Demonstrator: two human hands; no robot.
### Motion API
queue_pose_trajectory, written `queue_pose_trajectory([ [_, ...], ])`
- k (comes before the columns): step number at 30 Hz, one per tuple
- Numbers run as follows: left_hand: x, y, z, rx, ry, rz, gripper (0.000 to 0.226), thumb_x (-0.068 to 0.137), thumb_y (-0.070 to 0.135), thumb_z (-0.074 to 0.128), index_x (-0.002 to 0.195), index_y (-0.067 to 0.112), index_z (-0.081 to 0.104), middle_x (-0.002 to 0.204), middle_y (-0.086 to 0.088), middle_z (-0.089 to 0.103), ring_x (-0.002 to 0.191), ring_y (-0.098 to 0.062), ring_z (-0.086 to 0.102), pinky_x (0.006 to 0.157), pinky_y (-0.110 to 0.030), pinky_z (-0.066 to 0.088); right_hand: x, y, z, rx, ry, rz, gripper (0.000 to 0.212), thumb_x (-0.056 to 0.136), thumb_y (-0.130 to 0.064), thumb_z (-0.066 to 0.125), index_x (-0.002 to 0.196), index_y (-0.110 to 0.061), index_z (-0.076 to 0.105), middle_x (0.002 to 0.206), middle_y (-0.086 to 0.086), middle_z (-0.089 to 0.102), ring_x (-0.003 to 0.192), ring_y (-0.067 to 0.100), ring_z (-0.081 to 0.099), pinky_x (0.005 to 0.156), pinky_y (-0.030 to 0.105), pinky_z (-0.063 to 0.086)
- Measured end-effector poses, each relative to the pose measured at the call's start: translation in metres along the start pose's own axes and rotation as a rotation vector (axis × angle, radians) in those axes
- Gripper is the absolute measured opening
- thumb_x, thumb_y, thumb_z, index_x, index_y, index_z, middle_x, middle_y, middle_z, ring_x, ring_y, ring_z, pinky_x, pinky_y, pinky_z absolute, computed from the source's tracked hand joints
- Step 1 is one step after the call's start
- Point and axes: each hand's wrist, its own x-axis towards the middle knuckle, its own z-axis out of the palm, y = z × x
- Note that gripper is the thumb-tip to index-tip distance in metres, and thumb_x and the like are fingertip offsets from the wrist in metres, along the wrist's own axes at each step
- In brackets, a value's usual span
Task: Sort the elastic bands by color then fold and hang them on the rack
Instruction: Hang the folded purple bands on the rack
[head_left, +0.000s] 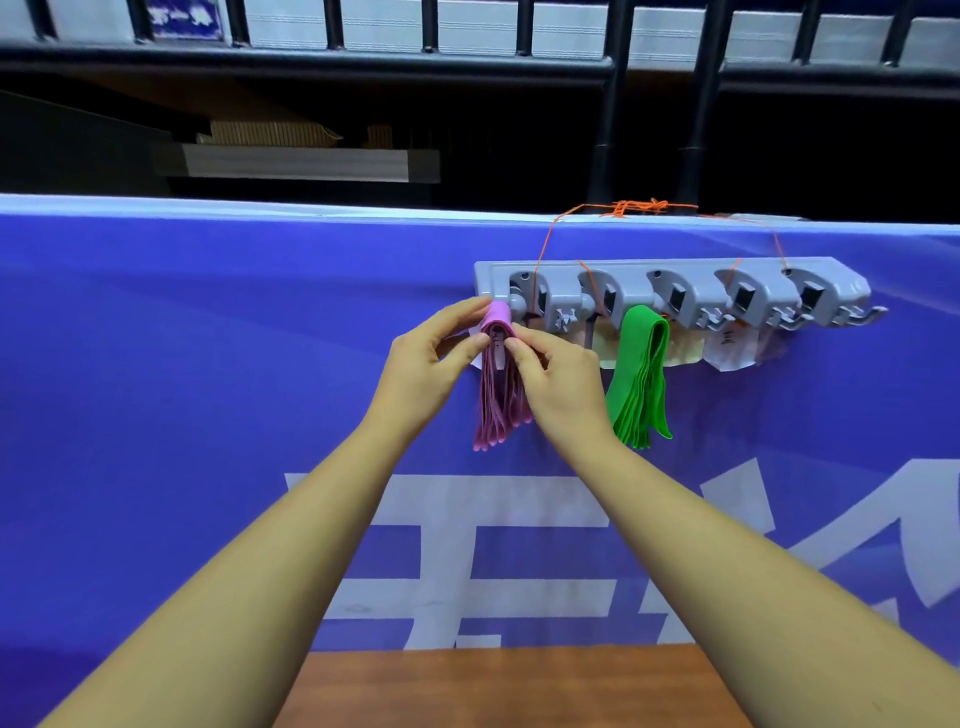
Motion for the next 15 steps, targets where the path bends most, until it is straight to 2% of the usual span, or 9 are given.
queue_pose_trajectory([
  [6, -0.0031, 0.0049, 0.0002, 0.029, -0.006, 0.010, 0.024, 0.098, 0.019, 0.057, 0.120, 0.021, 0.066, 0.125, 0.013, 0.066, 0.118, -0.003, 0.059, 0.102, -0.032, 0.049, -0.0046, 0.0010, -0.0002, -0.005, -0.013, 0.003, 0.024, 0.096, -0.018, 0.057, 0.115, -0.020, 0.072, 0.089, 0.001, 0.076, 0.082, 0.017, 0.068, 0.078, 0.038, 0.053],
  [7, -0.0031, 0.0049, 0.0007, 0.046, -0.003, 0.029, 0.024, 0.097, 0.020, 0.058, 0.120, 0.022, 0.065, 0.125, 0.013, 0.065, 0.119, -0.005, 0.059, 0.103, -0.033, 0.048, -0.0043, 0.0007, -0.0002, 0.011, -0.006, 0.004, 0.024, 0.096, -0.019, 0.058, 0.115, -0.020, 0.072, 0.090, -0.002, 0.076, 0.082, 0.014, 0.068, 0.079, 0.035, 0.054],
  [9, -0.0026, 0.0040, 0.0014, 0.088, -0.001, 0.053, 0.025, 0.096, 0.021, 0.060, 0.120, 0.023, 0.064, 0.123, 0.012, 0.065, 0.118, -0.009, 0.059, 0.102, -0.037, 0.049, -0.0032, -0.0030, -0.0002, 0.104, 0.010, 0.039, 0.029, 0.096, -0.021, 0.059, 0.124, -0.020, 0.067, 0.099, -0.012, 0.073, 0.090, -0.001, 0.066, 0.085, 0.018, 0.052],
  [11, -0.0023, 0.0033, 0.0013, 0.074, -0.009, 0.029, 0.026, 0.095, 0.021, 0.061, 0.121, 0.024, 0.063, 0.122, 0.011, 0.065, 0.116, -0.010, 0.061, 0.100, -0.039, 0.050, -0.0019, -0.0045, 0.0007, 0.090, 0.032, 0.024, 0.030, 0.097, -0.022, 0.057, 0.126, -0.022, 0.066, 0.107, -0.011, 0.072, 0.096, -0.007, 0.062, 0.085, 0.009, 0.047],
  [13, -0.0019, 0.0034, 0.0019, 0.054, -0.005, 0.016, 0.027, 0.096, 0.018, 0.059, 0.122, 0.024, 0.062, 0.121, 0.012, 0.066, 0.115, -0.009, 0.061, 0.099, -0.039, 0.051, -0.0032, -0.0035, 0.0012, 0.039, 0.053, -0.009, 0.026, 0.097, -0.021, 0.056, 0.120, -0.020, 0.070, 0.105, -0.006, 0.075, 0.092, -0.004, 0.063, 0.082, 0.014, 0.049],
  [15, -0.0017, 0.0051, 0.0031, 0.043, 0.000, 0.013, 0.027, 0.097, 0.015, 0.056, 0.123, 0.023, 0.062, 0.122, 0.012, 0.066, 0.115, -0.006, 0.061, 0.100, -0.037, 0.051, -0.0062, -0.0018, 0.0019, 0.034, 0.061, -0.001, 0.024, 0.098, -0.020, 0.056, 0.114, -0.020, 0.073, 0.097, -0.003, 0.076, 0.087, 0.005, 0.067, 0.081, 0.028, 0.052],
])
